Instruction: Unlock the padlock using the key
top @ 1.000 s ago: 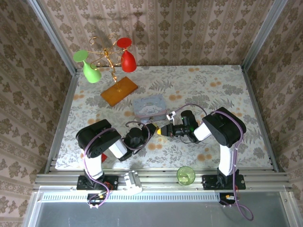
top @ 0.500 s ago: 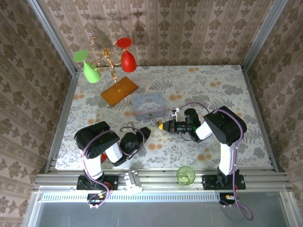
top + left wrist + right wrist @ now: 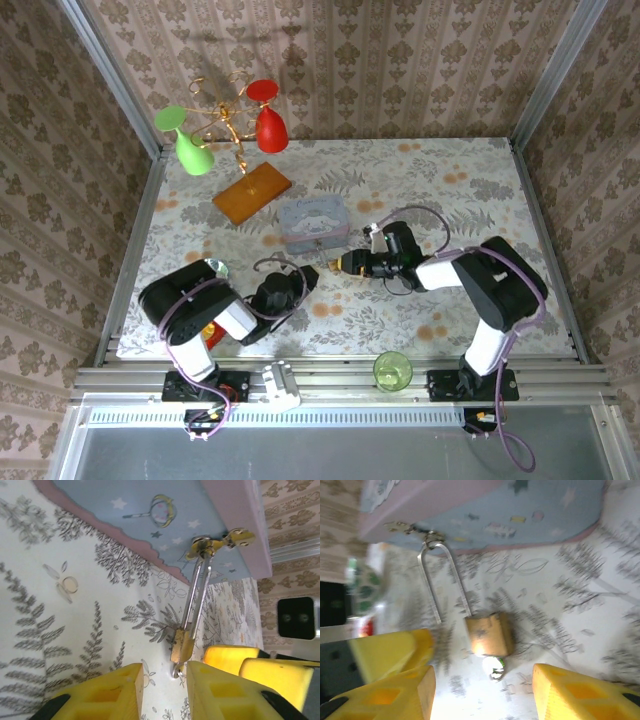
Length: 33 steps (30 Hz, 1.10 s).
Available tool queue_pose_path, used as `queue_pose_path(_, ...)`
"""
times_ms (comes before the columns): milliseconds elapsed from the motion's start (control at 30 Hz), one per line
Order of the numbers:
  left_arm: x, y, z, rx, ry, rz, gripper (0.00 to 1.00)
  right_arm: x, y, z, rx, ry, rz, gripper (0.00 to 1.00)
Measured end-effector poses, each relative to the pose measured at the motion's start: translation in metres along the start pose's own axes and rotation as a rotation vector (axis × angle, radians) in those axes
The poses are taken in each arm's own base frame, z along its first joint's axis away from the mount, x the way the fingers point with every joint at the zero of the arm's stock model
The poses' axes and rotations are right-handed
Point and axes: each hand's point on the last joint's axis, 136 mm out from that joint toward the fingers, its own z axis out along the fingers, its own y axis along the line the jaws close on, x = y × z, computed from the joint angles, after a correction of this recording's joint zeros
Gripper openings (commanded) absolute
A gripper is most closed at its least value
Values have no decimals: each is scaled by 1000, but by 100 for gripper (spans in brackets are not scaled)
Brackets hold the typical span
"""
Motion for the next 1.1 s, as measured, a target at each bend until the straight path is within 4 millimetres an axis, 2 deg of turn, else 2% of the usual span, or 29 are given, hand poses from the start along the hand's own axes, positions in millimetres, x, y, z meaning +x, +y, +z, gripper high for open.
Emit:
queue_pose_path(200,-18,-31,-9,-15,-25,122,32,-24,29,7,235,22,-285,59)
queue_pose_path(333,-36,-49,-24,-69,-50,258,40,-24,33,12,334,63,-379,62)
queue_pose_path(433,-65,-70,-41,-87,-101,345,47,-8,22,12,410,118,-400,62)
queue_pose_path(500,-94,-80,-52,-107,-149,389,51,1,13,13,453,151,-407,62)
queue_pose_path(600,-126,-75,-55,-158,-178,432,58,10,3,16,490,178,-410,62)
queue_pose_path(700,-141,-55,-44,-231,-133,469,62,15,-3,19,514,190,-418,62)
queue_pose_path(800,-145,-41,-24,-299,-55,523,63,16,-5,20,537,186,-431,60)
queue_pose_path(1100,-160,-44,31,-376,42,680,61,13,-11,25,600,163,-461,53)
